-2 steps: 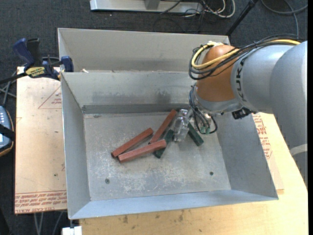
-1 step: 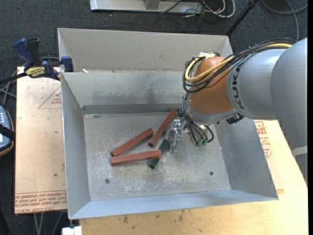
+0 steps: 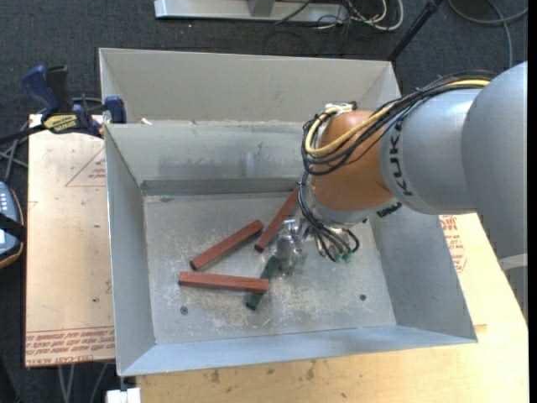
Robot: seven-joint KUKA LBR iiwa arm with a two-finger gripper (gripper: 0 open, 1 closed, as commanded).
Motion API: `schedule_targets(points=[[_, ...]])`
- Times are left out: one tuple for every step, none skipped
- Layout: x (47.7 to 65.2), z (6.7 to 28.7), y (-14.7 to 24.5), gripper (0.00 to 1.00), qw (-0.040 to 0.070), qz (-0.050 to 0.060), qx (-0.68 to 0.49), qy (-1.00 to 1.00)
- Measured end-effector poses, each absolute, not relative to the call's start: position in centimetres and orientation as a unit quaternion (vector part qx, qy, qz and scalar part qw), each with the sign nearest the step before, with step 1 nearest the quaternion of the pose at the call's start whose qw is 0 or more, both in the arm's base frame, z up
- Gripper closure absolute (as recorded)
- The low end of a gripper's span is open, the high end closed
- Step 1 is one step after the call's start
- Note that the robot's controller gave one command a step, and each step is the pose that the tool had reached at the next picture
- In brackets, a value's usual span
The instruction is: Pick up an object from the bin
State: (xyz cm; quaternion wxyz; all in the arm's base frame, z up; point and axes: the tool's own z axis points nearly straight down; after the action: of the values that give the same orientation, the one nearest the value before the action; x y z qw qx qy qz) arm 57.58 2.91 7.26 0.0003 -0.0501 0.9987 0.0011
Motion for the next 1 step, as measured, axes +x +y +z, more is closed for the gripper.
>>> schedule_targets(points=[[60.41,9.29,6.37,0.0,0.001,0.0,-0.042,0.999]])
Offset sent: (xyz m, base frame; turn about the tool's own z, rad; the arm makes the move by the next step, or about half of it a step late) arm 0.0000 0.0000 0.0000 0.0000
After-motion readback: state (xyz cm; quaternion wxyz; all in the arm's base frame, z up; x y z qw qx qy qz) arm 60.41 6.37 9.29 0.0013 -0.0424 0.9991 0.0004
